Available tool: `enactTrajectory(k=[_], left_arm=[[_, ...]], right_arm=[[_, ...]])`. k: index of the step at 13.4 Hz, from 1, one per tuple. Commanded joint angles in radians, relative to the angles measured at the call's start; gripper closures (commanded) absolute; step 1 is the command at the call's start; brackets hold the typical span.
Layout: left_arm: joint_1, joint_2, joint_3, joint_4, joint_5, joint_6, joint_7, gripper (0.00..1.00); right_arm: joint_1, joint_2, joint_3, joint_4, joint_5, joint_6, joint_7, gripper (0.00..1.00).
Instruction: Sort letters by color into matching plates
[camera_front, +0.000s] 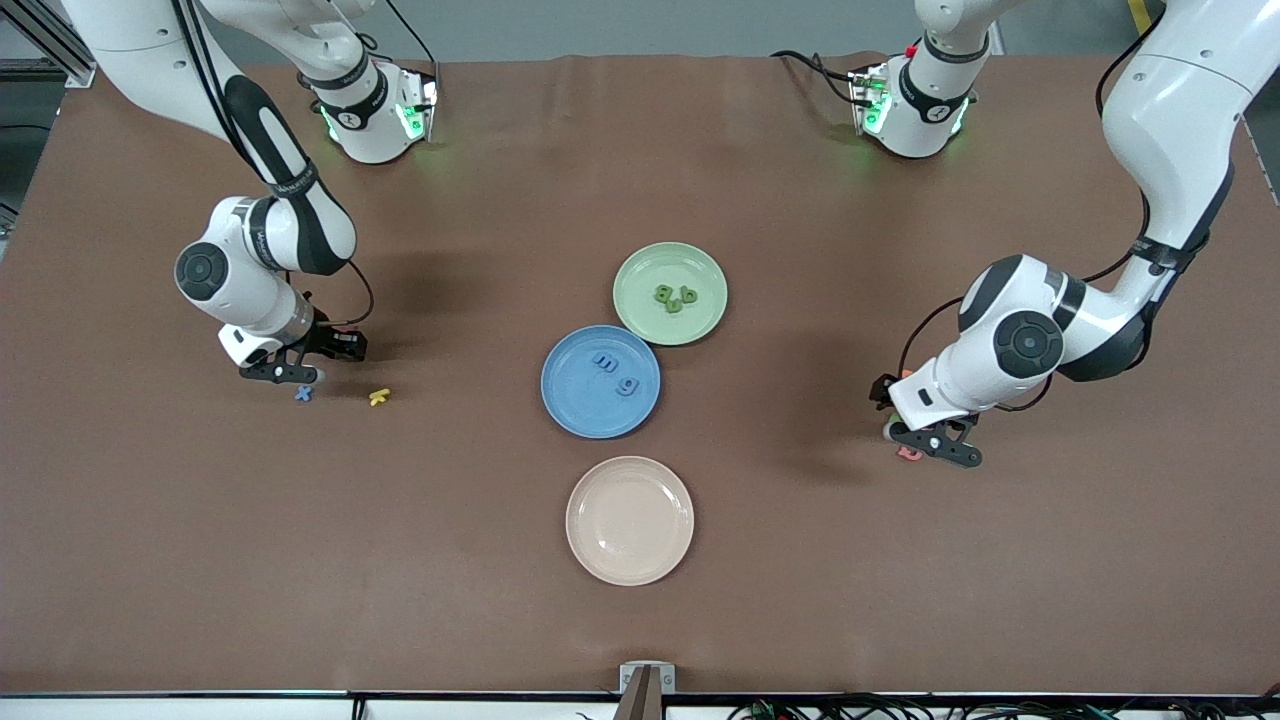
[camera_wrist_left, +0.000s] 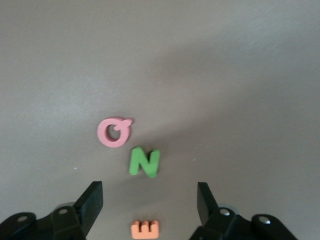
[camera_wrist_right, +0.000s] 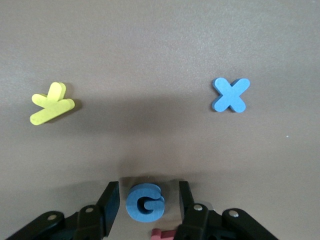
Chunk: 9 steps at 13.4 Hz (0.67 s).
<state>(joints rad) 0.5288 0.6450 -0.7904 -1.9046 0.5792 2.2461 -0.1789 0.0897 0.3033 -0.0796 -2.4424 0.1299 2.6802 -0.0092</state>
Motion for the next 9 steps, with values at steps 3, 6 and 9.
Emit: enactTrajectory(k=[3, 6, 9], left_arm=[[0.002, 0.042, -0.006, -0.004, 0.090, 0.007, 0.001, 0.25], [0.000, 0.056, -0.001, -0.004, 0.093, 0.015, 0.001, 0.28], [-0.007, 0.070, 0.022, 0.001, 0.096, 0.032, 0.001, 0.28]], right_arm=[[-0.002, -0.012, 0.004, -0.032, -0.018, 0.030, 0.028, 0.46], [-0.001, -0.012, 0.004, -0.032, -0.016, 0.030, 0.029, 0.55], [-0.001, -0.012, 0.004, -0.032, -0.016, 0.030, 0.029, 0.68]])
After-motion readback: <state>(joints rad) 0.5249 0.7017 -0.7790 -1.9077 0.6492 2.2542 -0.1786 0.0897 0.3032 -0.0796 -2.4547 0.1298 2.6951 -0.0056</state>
